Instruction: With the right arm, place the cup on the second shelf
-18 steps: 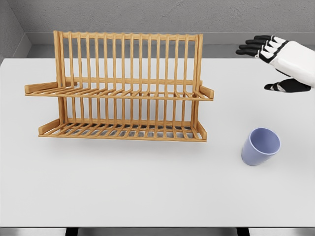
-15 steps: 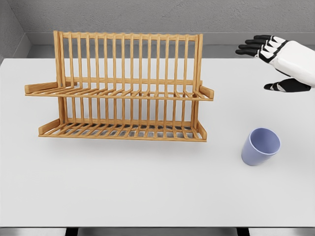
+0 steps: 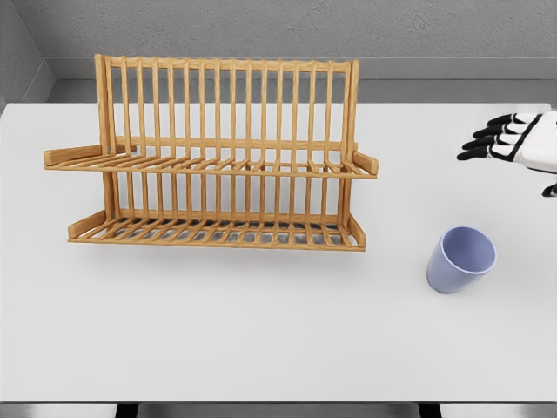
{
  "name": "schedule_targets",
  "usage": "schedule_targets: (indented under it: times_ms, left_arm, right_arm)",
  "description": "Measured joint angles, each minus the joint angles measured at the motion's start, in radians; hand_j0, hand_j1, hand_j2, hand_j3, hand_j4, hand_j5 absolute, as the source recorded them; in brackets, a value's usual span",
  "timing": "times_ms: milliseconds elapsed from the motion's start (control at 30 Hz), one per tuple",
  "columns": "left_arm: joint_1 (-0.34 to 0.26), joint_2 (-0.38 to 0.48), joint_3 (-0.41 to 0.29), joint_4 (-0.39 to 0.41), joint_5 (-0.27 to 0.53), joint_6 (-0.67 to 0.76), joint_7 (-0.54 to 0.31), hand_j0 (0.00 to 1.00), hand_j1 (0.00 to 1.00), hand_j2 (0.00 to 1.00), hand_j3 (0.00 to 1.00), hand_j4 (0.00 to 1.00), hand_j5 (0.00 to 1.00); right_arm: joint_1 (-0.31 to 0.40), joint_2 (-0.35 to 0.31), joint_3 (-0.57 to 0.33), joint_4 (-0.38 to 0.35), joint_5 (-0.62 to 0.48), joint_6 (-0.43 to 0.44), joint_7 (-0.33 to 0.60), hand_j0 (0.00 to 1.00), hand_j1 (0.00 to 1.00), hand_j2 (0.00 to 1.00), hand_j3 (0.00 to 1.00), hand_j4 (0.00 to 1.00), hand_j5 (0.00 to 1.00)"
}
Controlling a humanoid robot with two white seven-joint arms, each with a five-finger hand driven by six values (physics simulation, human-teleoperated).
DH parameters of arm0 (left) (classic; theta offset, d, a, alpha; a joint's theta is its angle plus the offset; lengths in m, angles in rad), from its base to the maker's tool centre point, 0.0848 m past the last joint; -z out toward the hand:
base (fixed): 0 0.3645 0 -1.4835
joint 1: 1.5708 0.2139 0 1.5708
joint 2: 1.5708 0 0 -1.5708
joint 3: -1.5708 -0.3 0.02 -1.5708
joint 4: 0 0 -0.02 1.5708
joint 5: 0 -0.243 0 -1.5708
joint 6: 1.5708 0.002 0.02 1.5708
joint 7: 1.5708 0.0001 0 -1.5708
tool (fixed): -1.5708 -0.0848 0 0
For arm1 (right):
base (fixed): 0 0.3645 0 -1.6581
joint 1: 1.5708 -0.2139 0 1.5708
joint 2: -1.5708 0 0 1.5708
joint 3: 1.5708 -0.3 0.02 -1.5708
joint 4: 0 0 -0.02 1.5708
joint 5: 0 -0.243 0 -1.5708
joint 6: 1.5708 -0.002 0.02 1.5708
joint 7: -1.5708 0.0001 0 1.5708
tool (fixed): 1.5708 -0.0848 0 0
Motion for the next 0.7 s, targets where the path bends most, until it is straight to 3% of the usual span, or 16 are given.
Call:
schedule_targets:
  times_ms: [300,700]
  left_arm:
    - [-0.002,0.0,0.0,0.0,0.0,0.0,0.0,1.0,1.0,1.0,1.0,1.0,1.0]
    - [-0.002,0.0,0.001,0.0,0.0,0.0,0.0,1.0,1.0,1.0,1.0,1.0,1.0]
  right_arm:
    - [0.023,0.079,0.076,-0.012,-0.003,-0.001,0.04,1.0,1.0,1.0,1.0,1.0,1.0]
    - [0.036,0.079,0.13,-0.006,0.008,-0.001,0.042,1.0,1.0,1.0,1.0,1.0,1.0]
